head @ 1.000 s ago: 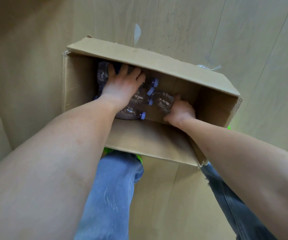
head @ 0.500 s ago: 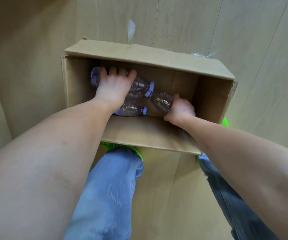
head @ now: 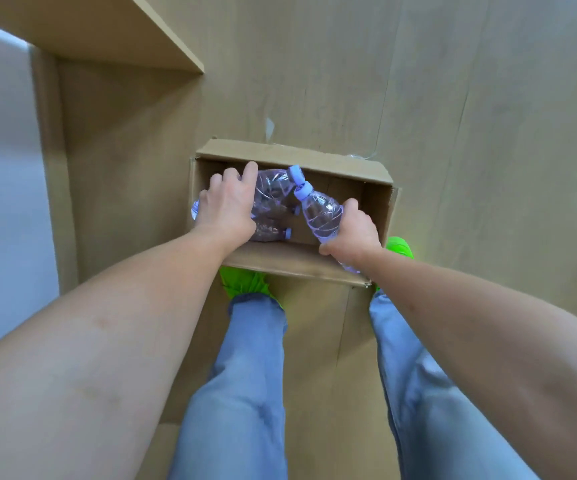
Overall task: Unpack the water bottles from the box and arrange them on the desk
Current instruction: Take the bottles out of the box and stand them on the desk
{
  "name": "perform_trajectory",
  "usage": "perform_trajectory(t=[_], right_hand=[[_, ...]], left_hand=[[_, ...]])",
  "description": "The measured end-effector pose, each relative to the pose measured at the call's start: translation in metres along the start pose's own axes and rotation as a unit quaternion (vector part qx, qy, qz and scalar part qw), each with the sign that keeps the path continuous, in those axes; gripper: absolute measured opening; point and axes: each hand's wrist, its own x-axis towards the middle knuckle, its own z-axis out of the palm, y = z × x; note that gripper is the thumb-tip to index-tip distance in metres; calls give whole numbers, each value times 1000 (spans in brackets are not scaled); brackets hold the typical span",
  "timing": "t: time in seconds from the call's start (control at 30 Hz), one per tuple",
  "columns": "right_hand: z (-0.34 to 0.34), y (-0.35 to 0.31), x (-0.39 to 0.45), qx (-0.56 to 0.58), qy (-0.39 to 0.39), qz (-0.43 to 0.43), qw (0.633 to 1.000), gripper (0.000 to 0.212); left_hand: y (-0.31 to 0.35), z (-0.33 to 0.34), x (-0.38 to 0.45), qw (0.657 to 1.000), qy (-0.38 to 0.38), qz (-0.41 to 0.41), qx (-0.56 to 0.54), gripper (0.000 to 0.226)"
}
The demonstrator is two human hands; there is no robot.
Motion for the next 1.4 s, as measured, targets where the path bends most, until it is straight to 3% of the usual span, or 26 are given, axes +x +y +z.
perform_trajectory(t=[0.17, 0.43, 0.6, 0.8, 1.1, 1.4], right_hand=[[-68, -38, -70, 44, 42, -34, 998, 64], [-208, -123, -196, 55, 91, -161, 981, 68], [-284, -177, -287, 30, 121, -256, 959, 68], [-338, -240, -402, -13, 148, -366, 919, 68], [-308, -309, -564, -80, 193, -507, 836, 71], [-166, -335, -666, -127, 167, -588, 781, 68]], left_hand=[[28, -90, -54, 996, 56, -34, -63, 59], [71, -264, -146, 963, 187, -98, -168, 63], [84, -364, -221, 917, 291, -145, -231, 74], [80, -456, -334, 857, 402, -194, -258, 66], [25, -487, -503, 782, 519, -265, -221, 67], [-61, -410, -648, 735, 542, -345, -219, 57]])
